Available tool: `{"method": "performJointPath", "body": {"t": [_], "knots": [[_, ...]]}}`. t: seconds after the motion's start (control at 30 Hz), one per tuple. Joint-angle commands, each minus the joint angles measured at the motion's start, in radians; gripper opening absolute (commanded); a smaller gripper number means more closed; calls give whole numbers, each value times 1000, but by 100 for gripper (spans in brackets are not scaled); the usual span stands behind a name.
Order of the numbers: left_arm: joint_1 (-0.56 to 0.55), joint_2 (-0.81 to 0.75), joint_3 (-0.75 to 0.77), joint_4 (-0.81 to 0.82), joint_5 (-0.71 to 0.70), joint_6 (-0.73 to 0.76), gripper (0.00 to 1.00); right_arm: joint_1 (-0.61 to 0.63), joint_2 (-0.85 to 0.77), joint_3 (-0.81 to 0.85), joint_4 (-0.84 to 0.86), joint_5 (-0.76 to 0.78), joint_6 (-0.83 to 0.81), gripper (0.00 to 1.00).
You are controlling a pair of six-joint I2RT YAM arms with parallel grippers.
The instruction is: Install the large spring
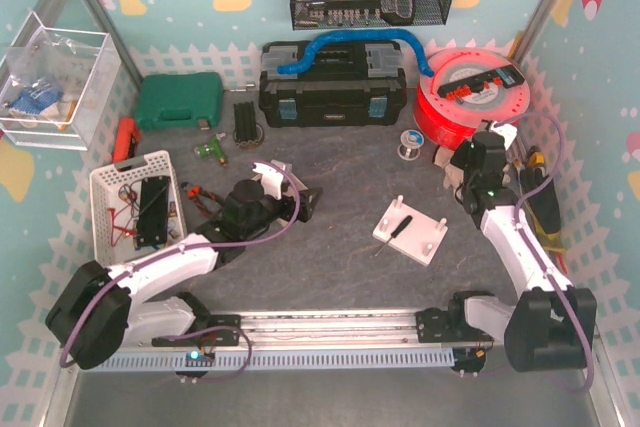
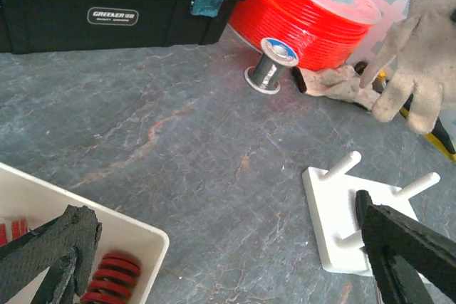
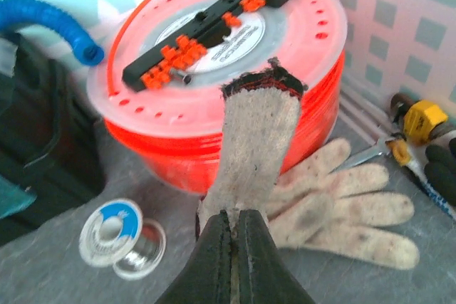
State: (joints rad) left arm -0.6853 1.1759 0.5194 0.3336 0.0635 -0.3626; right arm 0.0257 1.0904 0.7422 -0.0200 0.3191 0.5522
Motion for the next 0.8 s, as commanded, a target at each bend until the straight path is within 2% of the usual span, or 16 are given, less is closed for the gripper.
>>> {"method": "performJointPath", "body": {"t": [0.0,0.13,0.17,0.33,0.4,0.5,0.63,0.77], "knots": [[-10,-23,7,9,-32,-7,99,-3,102,-6,135,123,-10,0],[-10,-32,5,0,-65,-18,99,-6,253,11,187,155,-17,0],[-10,-35,4,-3,-71,-18,99,-6,293,21,191,163,-23,4],[-10,-47,1,-1,-72,-8,99,-7,457,134,44,208,-10,62],[-10,-47,-3,3,-70,-6,99,-7,488,168,-41,210,8,76],[-10,-41,-9,18,-63,-3,99,-6,490,178,-106,172,6,83],[-10,-25,-7,25,-59,2,99,1,426,164,-174,113,18,85],[-10,-9,-7,34,-57,15,99,9,341,143,-202,-61,-7,85]]}}
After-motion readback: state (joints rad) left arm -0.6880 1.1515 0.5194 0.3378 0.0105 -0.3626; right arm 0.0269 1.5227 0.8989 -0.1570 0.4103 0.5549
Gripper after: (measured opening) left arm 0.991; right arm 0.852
